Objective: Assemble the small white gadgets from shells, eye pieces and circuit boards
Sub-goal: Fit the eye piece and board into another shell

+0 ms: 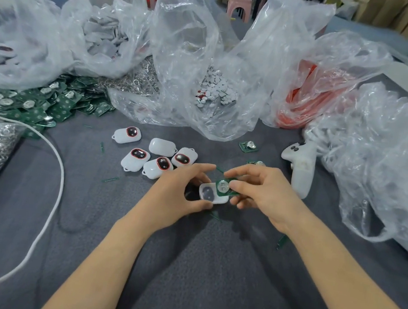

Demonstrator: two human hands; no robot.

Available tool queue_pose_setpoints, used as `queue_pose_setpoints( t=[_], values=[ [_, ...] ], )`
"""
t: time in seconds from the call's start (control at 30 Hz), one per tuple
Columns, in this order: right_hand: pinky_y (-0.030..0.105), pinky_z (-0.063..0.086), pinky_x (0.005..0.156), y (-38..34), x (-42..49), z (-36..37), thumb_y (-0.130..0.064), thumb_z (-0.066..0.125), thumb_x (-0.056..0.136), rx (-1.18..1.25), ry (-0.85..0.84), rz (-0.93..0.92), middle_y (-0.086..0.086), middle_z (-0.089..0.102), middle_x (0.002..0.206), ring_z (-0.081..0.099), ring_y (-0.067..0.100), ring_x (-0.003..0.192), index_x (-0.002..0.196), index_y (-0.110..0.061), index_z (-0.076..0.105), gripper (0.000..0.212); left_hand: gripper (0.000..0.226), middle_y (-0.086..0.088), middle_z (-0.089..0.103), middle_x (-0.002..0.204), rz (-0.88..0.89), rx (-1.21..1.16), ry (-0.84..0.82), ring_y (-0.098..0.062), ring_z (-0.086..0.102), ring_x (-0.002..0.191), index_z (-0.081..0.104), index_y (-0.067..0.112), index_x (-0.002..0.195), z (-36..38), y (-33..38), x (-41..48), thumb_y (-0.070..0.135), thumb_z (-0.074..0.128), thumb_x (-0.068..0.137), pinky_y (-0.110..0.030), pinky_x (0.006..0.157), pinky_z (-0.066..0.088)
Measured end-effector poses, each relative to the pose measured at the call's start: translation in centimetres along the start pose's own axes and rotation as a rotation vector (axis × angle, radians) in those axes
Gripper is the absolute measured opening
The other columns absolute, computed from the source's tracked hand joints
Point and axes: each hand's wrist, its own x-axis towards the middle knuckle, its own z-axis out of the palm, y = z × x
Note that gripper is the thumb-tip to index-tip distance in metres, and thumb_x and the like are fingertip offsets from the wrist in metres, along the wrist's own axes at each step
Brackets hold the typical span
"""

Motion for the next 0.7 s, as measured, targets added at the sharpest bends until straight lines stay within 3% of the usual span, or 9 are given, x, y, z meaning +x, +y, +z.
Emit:
queue_pose_setpoints(
  t=[0.13, 0.33, 0.43, 0.5, 0.7],
  values=[
    [0.019, 0.050, 0.049, -0.2, 0.5, -0.2, 0.005, 0.064, 0.085, 0.000, 0.113, -0.033, 0.011, 0.066, 0.069, 0.062, 0.013, 0.051, 0.088, -0.009, 0.067, 0.015, 0.061, 0.007, 0.067, 0.104, -0.006, 0.008, -0.003, -0.005, 0.062, 0.095, 0.056, 0.019, 0.129, 0.1, -0.1, 0.0, 0.013, 0.080, 0.073, -0.013, 0.088, 0.043],
    [0.016, 0.048, 0.053, 0.1, 0.6, -1.4, 0.005, 0.064, 0.084, -0.115, 0.116, -0.029, -0.001, 0.064, 0.066, 0.057, 0.006, 0.054, 0.092, -0.023, 0.071, 0.030, 0.063, 0.014, 0.052, 0.121, 0.019, 0.073, -0.009, -0.006, 0.050, 0.115, 0.051, 0.018, 0.134, 0.1, -0.5, 0.1, -0.004, 0.060, 0.075, -0.012, 0.099, 0.034],
    [0.018, 0.051, 0.055, 0.2, 0.6, -1.1, 0.003, 0.066, 0.083, -0.122, 0.108, -0.021, 0.002, 0.067, 0.073, 0.060, 0.009, 0.061, 0.085, -0.019, 0.069, 0.023, 0.060, 0.011, 0.046, 0.127, -0.008, 0.066, 0.063, -0.010, 0.049, 0.119, 0.049, 0.018, 0.135, 0.3, -0.6, 0.1, -0.005, 0.059, 0.081, -0.025, 0.104, 0.038],
    [0.021, 0.056, 0.061, 0.3, 0.6, -0.7, 0.005, 0.066, 0.084, -0.089, 0.093, -0.002, 0.007, 0.067, 0.078, 0.063, 0.012, 0.067, 0.082, -0.017, 0.069, 0.022, 0.055, 0.008, 0.046, 0.126, -0.008, 0.081, 0.105, -0.011, 0.050, 0.115, 0.051, 0.017, 0.133, 0.4, -0.6, 0.1, -0.003, 0.061, 0.083, -0.029, 0.103, 0.040],
    [0.021, 0.050, 0.047, 0.5, 0.1, -0.4, 0.001, 0.067, 0.084, -0.116, 0.050, 0.050, 0.006, 0.071, 0.074, 0.064, 0.013, 0.056, 0.086, -0.013, 0.068, 0.014, 0.039, -0.001, 0.056, 0.106, -0.041, 0.097, 0.190, -0.014, 0.055, 0.093, 0.058, 0.013, 0.125, 0.9, -0.2, 0.1, 0.005, 0.063, 0.087, -0.034, 0.090, 0.046]
  ],
)
